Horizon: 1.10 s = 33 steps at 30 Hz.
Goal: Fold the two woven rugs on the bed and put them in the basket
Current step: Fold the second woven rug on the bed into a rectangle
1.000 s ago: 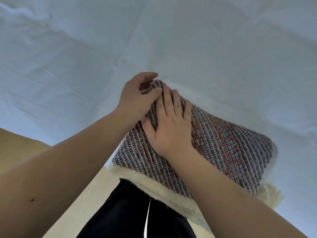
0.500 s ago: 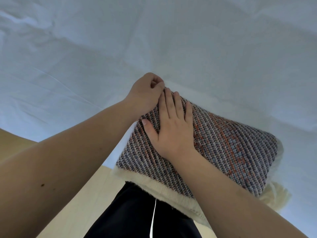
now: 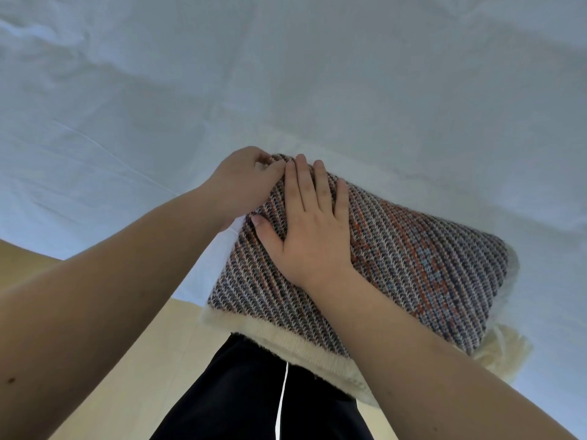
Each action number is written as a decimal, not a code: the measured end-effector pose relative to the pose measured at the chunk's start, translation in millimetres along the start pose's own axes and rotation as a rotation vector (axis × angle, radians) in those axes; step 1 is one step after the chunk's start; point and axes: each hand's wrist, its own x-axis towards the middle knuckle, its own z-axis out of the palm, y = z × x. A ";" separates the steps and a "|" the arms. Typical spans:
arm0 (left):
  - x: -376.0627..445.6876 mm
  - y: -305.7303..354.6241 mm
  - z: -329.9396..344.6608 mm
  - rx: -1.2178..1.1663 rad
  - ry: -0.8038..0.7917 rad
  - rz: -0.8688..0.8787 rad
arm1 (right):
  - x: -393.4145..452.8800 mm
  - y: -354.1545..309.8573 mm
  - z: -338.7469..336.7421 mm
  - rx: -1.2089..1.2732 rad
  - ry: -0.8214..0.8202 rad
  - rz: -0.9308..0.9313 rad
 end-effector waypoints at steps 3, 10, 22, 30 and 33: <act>1.7 1.4 3.8 -0.102 0.122 0.052 | 1.2 -1.0 -2.2 0.008 -0.013 0.003; -16.5 -4.3 26.6 0.196 0.413 0.314 | -20.8 19.1 -1.1 0.029 0.042 0.022; -37.5 -38.6 60.3 1.065 -0.002 0.749 | -81.3 97.6 -18.6 -0.015 0.032 0.247; -57.6 -5.0 91.5 1.212 0.146 0.823 | -100.3 125.8 -14.3 0.030 0.087 0.360; -64.2 8.8 132.2 1.197 0.027 1.030 | -107.9 137.8 -13.4 0.071 0.146 0.386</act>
